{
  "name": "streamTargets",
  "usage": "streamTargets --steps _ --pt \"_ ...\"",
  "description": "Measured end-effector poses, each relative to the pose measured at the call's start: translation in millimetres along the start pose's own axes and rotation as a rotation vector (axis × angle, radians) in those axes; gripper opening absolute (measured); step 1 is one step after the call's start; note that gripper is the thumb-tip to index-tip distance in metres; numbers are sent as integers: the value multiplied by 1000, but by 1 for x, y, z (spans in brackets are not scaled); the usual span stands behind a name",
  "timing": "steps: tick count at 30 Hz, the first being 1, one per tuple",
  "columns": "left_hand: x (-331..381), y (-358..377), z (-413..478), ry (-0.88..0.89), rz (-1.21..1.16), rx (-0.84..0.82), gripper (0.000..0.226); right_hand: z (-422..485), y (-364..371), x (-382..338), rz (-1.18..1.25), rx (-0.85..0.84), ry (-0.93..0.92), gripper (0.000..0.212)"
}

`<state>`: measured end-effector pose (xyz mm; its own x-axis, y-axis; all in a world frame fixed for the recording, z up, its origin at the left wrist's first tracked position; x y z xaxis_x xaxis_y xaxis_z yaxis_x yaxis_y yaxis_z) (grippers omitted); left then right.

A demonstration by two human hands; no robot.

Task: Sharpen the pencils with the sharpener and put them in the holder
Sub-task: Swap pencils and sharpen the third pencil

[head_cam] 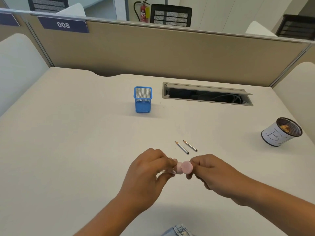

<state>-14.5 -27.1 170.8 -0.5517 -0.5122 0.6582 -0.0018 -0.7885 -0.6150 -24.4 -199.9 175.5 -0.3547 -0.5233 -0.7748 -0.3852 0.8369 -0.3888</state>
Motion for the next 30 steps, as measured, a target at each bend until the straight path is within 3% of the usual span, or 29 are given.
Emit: streamTargets --steps 3,5,7,9,11,12,15,16,18,21,25,27,30 --pt "-7 -3 -2 -160 -112 -10 23 -5 -8 -11 -252 114 -276 38" --pt "-9 -6 -3 -240 -199 8 23 -10 -14 -20 -677 271 -549 22" --pt "-8 -6 -3 -279 -273 1 32 -15 -12 -24 -991 352 -744 22" --pt "-8 -4 -3 -283 -296 -22 33 -16 -8 -20 -1049 342 -812 25" --pt "-8 -2 -5 -231 -235 -6 25 -14 -4 -17 -926 302 -695 30" --pt "-7 0 -6 -190 -185 12 23 -8 -3 -14 -753 280 -561 34" --pt "1 6 -7 -39 -22 55 22 5 -1 12 -52 54 60 36" --pt "4 8 -8 7 23 61 20 6 0 17 83 -10 181 32" --pt "6 10 -9 43 71 60 16 4 2 18 147 -72 229 28" --pt "0 8 -9 -60 36 39 19 2 -3 8 -182 18 -13 33" --pt "-9 7 -10 -350 -190 30 25 -8 -10 -13 -979 310 -610 22" --pt "-12 8 -10 -470 -272 -3 26 -11 -7 -16 -1089 338 -768 22" --pt "-11 11 -11 -451 -220 -22 24 -11 0 -12 -1075 312 -776 26"
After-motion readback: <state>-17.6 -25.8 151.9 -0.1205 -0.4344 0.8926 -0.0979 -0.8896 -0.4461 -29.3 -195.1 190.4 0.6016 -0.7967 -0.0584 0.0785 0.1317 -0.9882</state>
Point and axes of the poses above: each hand's wrist, its own z-axis towards the middle knuckle, its own y-axis out of the palm, x = y × z, the point moved 5 cm from there along z, towards the middle knuckle, and after that the axes turned 3 degrees about x, right-handed, at the moved point
